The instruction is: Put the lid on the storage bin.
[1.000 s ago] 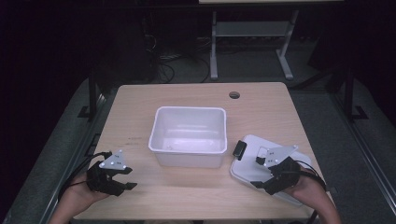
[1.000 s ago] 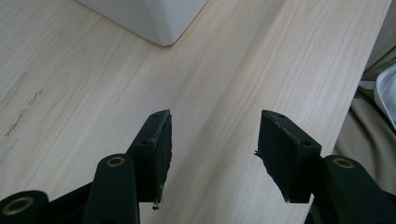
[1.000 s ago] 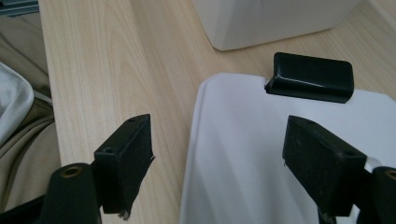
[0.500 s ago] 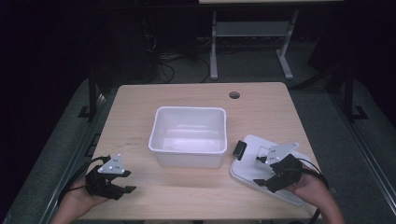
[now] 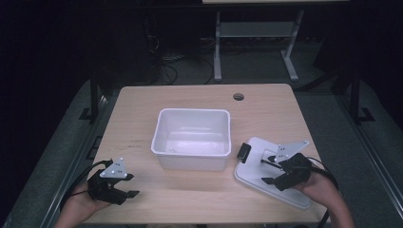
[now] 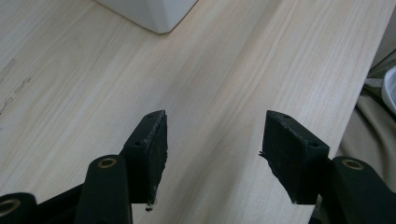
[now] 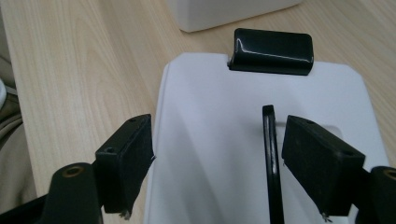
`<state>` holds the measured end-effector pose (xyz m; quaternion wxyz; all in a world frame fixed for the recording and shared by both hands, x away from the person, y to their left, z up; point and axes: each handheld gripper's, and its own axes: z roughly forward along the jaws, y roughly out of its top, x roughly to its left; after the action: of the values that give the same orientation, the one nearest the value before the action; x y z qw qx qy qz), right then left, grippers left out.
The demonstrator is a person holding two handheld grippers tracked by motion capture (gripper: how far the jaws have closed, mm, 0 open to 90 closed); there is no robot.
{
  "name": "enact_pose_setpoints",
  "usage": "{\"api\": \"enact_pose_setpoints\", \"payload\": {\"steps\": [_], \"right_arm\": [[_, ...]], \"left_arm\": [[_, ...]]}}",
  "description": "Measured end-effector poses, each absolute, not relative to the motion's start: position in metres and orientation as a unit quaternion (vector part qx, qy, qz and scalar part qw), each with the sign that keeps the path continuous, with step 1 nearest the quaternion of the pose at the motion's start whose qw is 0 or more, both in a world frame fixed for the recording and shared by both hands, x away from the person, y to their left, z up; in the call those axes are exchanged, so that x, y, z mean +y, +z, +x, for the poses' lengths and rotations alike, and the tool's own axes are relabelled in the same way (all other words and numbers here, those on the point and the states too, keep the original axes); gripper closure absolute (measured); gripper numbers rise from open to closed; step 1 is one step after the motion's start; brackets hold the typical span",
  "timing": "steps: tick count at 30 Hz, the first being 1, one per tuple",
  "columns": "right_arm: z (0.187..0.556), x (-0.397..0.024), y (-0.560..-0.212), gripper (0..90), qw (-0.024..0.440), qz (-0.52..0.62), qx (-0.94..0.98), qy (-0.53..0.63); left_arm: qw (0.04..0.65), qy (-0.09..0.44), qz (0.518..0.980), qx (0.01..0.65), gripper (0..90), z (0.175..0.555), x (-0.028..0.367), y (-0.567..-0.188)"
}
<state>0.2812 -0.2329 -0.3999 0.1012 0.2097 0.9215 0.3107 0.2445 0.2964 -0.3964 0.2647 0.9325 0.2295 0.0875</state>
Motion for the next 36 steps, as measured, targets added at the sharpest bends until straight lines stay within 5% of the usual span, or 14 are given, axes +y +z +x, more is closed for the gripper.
{"api": "enact_pose_setpoints", "payload": {"steps": [11, 36], "right_arm": [[0.287, -0.240, -0.401, 27.6, 0.106, 0.221, 0.920, 0.304], [0.298, -0.254, -0.413, 68.9, 0.104, 0.244, 0.924, 0.276]], "left_arm": [[0.263, 0.090, 0.934, 0.225, 39.6, 0.244, 0.294, -0.397], [0.281, 0.088, 0.929, 0.223, 36.7, 0.240, 0.291, -0.408]]}}
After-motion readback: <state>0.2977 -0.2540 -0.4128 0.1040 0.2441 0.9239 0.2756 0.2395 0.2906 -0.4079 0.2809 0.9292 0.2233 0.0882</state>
